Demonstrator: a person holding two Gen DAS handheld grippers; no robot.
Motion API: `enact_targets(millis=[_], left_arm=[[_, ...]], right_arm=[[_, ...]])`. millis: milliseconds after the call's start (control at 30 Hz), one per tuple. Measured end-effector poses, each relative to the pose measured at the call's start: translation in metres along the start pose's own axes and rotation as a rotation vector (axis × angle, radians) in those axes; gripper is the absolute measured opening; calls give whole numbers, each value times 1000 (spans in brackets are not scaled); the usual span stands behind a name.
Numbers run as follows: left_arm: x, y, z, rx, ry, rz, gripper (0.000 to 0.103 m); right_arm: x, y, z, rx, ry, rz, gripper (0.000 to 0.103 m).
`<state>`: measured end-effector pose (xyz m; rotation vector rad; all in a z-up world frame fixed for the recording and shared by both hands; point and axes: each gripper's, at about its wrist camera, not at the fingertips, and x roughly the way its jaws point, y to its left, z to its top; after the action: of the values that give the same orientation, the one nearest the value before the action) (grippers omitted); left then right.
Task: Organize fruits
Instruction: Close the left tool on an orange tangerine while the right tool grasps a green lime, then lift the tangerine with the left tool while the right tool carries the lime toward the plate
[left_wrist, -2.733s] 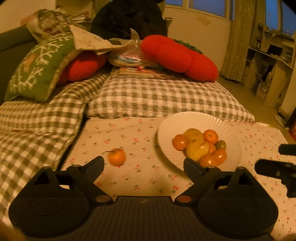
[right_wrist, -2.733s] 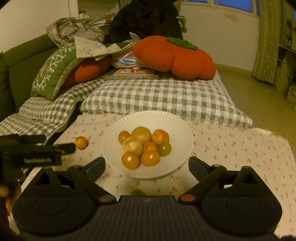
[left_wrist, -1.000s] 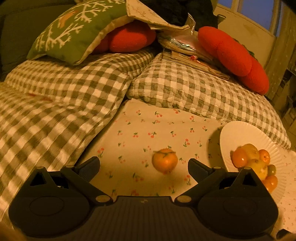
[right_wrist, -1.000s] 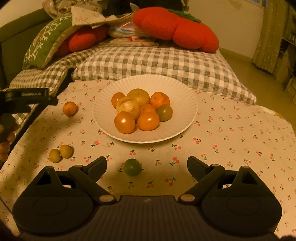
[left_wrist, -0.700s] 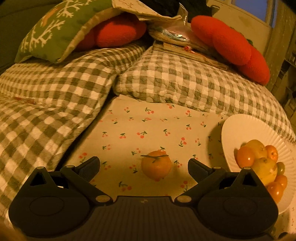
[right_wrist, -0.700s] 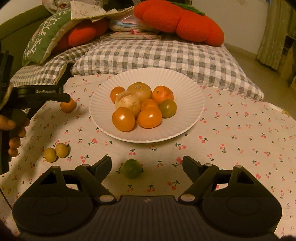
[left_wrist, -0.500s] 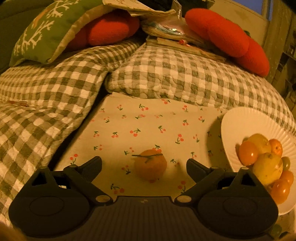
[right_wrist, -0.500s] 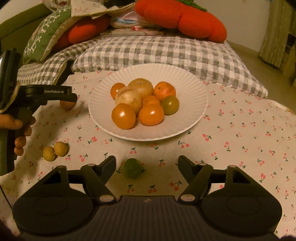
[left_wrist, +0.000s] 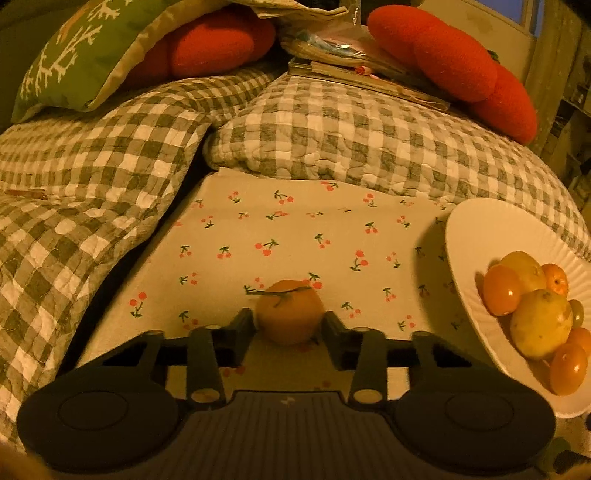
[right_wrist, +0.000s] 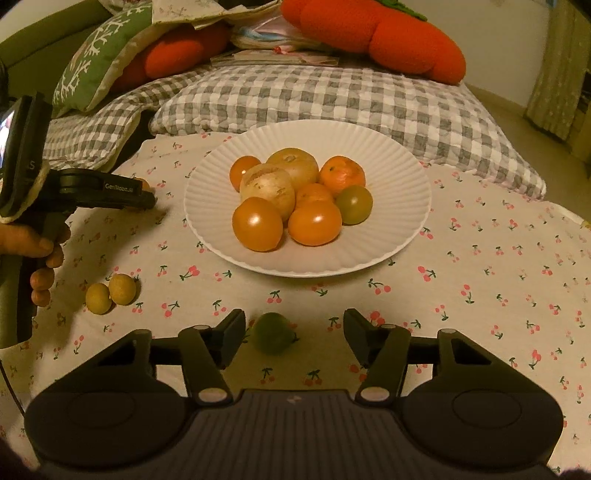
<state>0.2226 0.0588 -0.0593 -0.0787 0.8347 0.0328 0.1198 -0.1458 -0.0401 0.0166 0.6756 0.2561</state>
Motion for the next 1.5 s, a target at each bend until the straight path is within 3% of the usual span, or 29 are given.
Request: enact_targets(millis=[267,533,1067,1133,1167,1233,1333,1400,1433,1500], left_arm=[[-2,2,-1,-5,2,-15,25],[-9,9,1,-47,7,-53,25],[-26,6,4,-94,32,-136,24],[-28,5,4,-93,32,-139,24],[-28,5,4,-95,34,-142,24],[-30,4,3,-94,36,-148,24],[-34,3,3,-91,32,-160,24],[-36,3,3,-90,28,-169,24],[-38,2,3,-90,26,-172,24],[-40,1,4,-86,20,-178,24]], right_arm=[[0,3,-1,-17,-11,19,26],[-2,4,0,-27,-21,30,14],[-12,-14,1,101,-36,117,12],[-10,-11,-1,98,-34,122,23],[-10,-10,-1,93,-32,118,39],[-8,-4,-4,59,-40,95,53],[-1,4,-7,-23,-34,47,48],[4,10,-11,-78,-21,13,38],[6,13,-13,-109,-21,-3,28],[6,16,-15,-137,-30,-24,24]])
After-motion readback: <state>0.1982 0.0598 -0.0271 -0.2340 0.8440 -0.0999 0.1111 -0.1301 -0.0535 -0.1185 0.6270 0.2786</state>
